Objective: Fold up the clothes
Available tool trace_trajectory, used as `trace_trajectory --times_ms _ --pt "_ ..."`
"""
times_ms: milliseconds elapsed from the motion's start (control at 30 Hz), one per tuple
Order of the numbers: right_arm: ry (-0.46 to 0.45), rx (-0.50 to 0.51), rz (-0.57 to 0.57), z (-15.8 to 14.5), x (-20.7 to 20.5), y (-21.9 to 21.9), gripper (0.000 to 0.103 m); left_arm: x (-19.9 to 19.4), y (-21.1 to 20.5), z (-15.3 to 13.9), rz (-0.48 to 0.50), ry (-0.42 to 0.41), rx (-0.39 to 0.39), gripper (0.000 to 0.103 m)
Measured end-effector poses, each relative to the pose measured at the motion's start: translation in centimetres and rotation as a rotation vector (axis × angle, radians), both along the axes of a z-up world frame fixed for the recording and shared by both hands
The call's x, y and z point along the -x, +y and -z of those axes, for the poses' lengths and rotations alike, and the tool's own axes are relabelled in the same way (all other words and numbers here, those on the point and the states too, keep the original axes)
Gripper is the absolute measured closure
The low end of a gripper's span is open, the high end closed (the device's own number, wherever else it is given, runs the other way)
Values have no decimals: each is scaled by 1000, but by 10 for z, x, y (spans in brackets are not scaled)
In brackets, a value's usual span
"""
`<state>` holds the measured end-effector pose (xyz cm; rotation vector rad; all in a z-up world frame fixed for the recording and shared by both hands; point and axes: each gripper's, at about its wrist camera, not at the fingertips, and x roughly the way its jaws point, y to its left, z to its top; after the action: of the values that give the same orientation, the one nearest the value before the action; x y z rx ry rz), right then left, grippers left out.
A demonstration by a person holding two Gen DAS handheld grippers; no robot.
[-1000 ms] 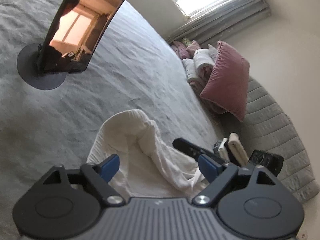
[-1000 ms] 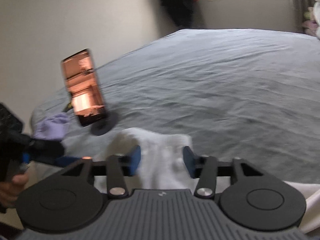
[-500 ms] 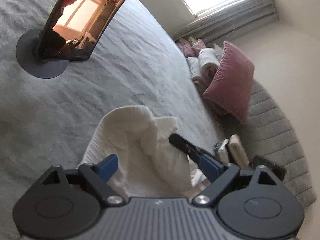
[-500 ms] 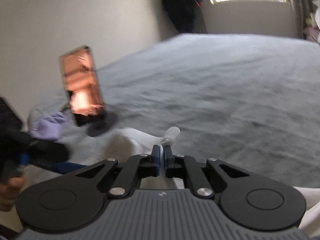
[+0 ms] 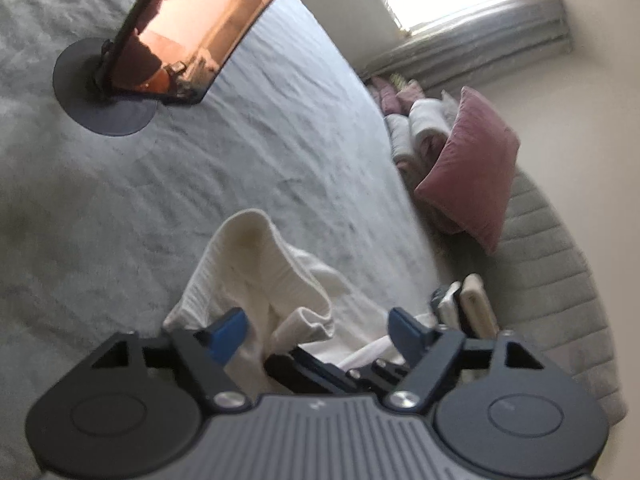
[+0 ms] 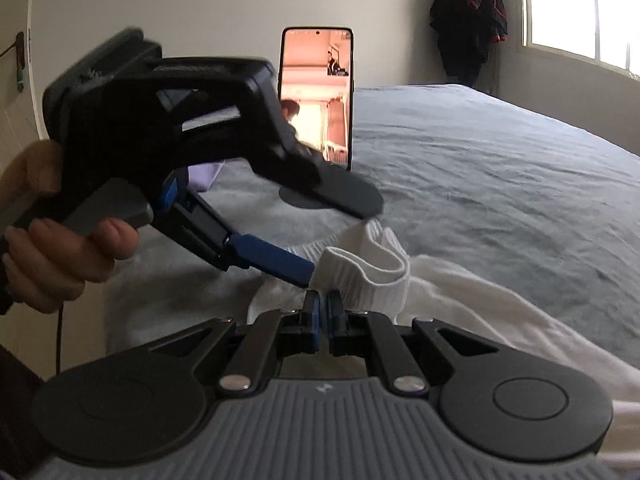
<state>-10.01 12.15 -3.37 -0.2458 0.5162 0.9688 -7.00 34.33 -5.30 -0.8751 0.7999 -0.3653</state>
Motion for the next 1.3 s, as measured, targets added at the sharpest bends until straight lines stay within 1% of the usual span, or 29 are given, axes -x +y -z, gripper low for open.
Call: trace_trajectory --times_ms 33,100,200,333,367,400,433,500,533,567,600,633,667,700,733,767,833,867,900,967,1000,1067,1133,1233,1300 --pt "-1 -1 3 1 1 -1 97 0 -2 -1 3 2 -17 37" --pt "-5 -2 10 1 2 -1 98 -1 -7 -3 11 5 -50 39" --pt "-12 2 18 0 3 0 98 -2 -14 -9 19 -14 -81 39" --pt "-31 8 18 0 5 2 98 -1 -25 -18 29 -42 -156 38" --pt "-35 8 14 -1 6 2 98 -1 -27 -19 33 -38 -171 38" --pt "-40 8 9 -1 6 2 98 -2 -28 -17 33 -27 -180 41" --pt "-46 11 5 -1 7 2 98 -3 -29 -16 33 -15 -189 47" --pt "-51 20 -1 0 8 1 98 -7 -33 -14 27 23 -220 53" --pt "-47 26 -3 0 8 1 98 -11 -34 -14 15 54 -233 66" --pt "-43 32 -5 0 8 0 97 -15 -35 -14 1 87 -245 71" --pt "-42 38 -9 -1 8 -1 97 -18 -35 -16 -9 111 -249 80" --pt "-42 46 -13 -2 8 -3 97 -21 -35 -18 -18 133 -252 82" --pt "-42 47 -13 -5 8 -6 96 -20 -33 -21 -40 139 -257 83" --pt "-42 43 -11 -8 8 -10 95 -18 -32 -25 -64 142 -263 89" --pt "-32 28 -5 -12 8 -17 93 -14 -31 -28 -93 137 -253 89" --pt "-1 5 9 -15 6 -27 88 -9 -29 -31 -124 131 -240 89" --pt "79 -44 44 -20 0 -47 83 1 -28 -36 -188 103 -218 91" --pt "131 -77 64 -20 -3 -59 75 8 -27 -36 -217 78 -201 91" --pt "192 -116 86 -19 -6 -73 62 16 -27 -35 -244 53 -183 92" --pt "335 -218 144 -12 -15 -103 53 30 -26 -33 -299 3 -148 92" --pt "405 -268 177 -7 -19 -117 51 34 -24 -32 -311 0 -127 92" --pt "532 -365 243 3 -30 -140 50 39 -20 -28 -329 0 -85 92" --pt "634 -457 313 13 -45 -152 50 40 -22 -31 -332 -7 -92 92" --pt "762 -602 422 24 -67 -170 49 42 -25 -35 -336 -19 -107 92" --pt "821 -683 473 28 -76 -183 49 43 -27 -37 -338 -27 -117 92"
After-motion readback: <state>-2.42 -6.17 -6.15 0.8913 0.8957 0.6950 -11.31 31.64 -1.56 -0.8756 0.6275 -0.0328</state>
